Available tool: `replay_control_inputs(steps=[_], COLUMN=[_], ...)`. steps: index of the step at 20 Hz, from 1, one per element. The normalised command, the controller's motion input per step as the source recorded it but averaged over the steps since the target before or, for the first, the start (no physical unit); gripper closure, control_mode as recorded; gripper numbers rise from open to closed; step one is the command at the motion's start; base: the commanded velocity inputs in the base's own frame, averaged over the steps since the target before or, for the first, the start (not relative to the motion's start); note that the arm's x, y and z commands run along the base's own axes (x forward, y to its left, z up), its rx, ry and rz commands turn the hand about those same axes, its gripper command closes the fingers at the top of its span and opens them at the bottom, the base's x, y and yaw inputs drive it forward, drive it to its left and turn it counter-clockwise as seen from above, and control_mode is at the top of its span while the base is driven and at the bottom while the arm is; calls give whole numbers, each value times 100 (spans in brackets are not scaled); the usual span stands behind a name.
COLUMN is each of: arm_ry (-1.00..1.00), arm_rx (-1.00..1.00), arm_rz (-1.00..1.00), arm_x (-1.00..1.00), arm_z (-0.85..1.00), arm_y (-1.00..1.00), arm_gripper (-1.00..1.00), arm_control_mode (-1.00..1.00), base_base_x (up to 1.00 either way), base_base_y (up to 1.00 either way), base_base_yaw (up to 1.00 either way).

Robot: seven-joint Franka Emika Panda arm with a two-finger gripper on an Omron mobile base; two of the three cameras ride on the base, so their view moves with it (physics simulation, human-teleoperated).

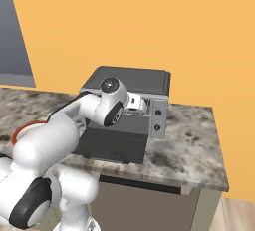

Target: Pull the toaster oven rack outwards. Pick up the baguette from the plate and place it on the toaster oven rack. Close the toaster oven door fully and set the temperature to the lowest setting.

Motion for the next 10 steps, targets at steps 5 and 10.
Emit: replay_control_inputs(steps=[5, 10], arm_ry=[9, 7], arm_rx=[14, 30], arm_rz=[0, -5], arm_x=[-88, -63], arm_z=[12, -4], arm_y=[-27, -51], arm_gripper=[-100, -100], arm_control_mode=[-100, -100], base_base_x=[0, 0], base_base_y=[0, 0], base_base_yaw=[0, 0])
